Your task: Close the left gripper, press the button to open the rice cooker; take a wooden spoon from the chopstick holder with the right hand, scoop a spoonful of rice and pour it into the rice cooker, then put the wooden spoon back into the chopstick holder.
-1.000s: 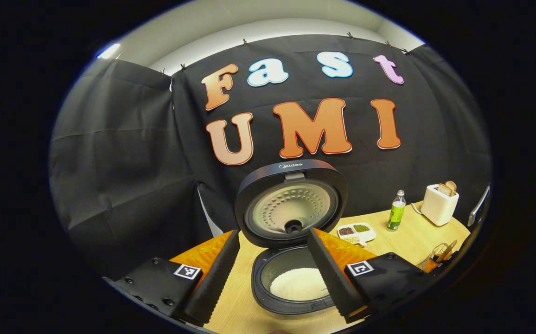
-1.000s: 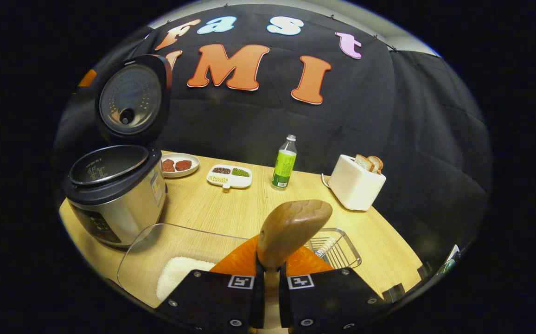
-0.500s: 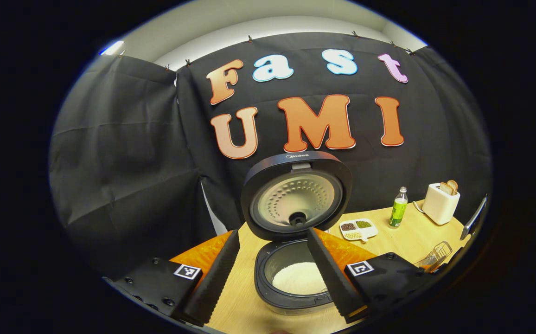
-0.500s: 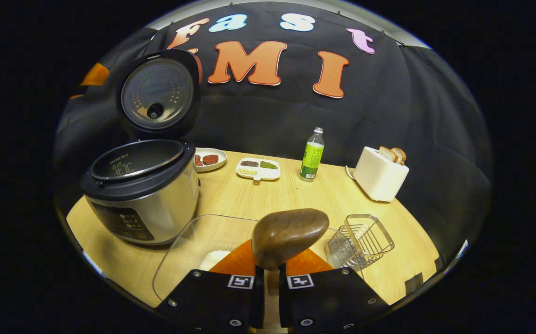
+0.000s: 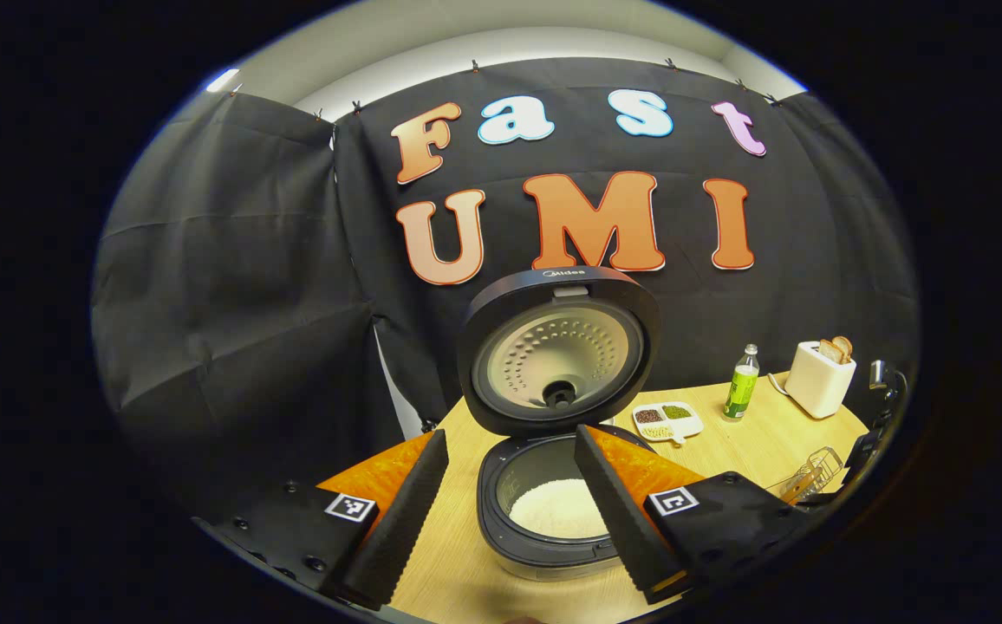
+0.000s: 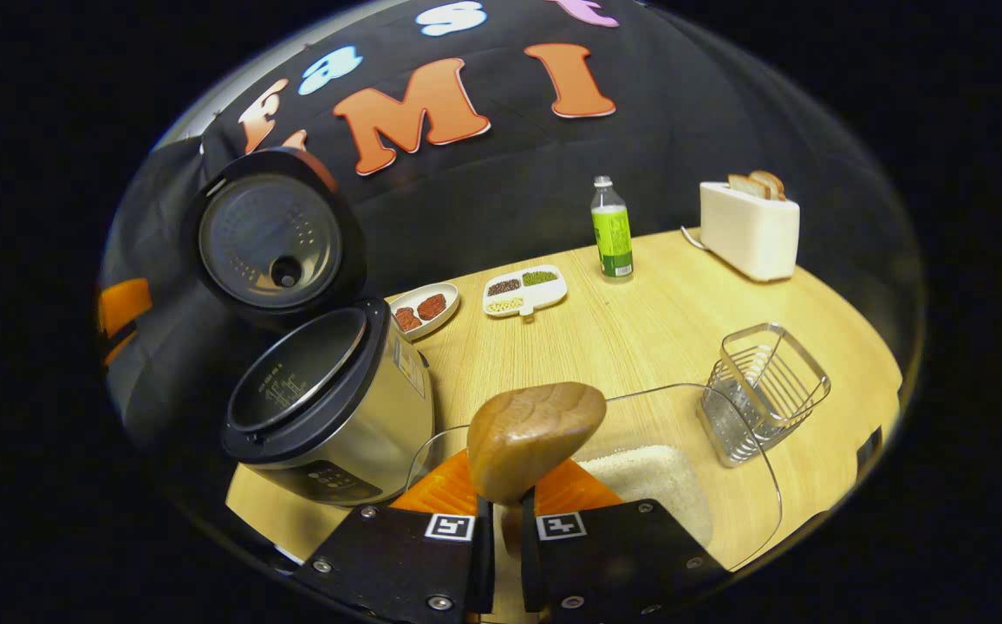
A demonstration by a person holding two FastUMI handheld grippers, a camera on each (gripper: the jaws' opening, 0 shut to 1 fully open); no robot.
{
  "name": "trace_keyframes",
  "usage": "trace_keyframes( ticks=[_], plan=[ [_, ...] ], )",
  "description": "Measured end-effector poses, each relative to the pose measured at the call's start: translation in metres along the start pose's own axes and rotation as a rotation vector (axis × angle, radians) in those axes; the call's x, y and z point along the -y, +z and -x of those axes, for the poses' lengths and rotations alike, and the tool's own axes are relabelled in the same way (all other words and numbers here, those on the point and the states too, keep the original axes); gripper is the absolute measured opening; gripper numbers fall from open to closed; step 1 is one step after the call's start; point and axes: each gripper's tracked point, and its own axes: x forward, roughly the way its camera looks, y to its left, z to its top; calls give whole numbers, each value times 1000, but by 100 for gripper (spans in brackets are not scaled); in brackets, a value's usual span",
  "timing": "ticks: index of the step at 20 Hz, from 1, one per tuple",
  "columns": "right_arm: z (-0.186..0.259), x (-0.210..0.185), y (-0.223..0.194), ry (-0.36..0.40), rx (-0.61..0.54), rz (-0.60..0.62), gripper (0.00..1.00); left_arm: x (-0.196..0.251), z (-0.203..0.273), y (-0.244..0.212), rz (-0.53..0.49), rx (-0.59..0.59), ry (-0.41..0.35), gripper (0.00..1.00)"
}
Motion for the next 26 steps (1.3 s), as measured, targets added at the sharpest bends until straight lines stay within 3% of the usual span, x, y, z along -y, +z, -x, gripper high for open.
trace_keyframes(
  ticks=[5, 6, 15, 20, 21, 26],
  plan=[
    [-3, 2, -4, 57, -59, -123, 12, 2, -1, 7, -31, 10, -8, 99],
    [-3, 1, -3, 65, -62, -128, 12, 3, -1, 9, -37, 10, -11, 90],
    [-4, -3, -13, 212, -137, -374, 12, 22, 1, 27, -99, 25, -40, 90],
    [-5, -1, -9, 268, -162, -419, 12, 30, 1, 35, -110, 30, -41, 90],
    [-1, 1, -9, 279, -165, -438, 12, 32, 0, 36, -111, 34, -40, 99],
    [4, 14, 9, 336, -173, -546, 12, 36, 1, 46, -97, 51, -14, 99]
  ],
)
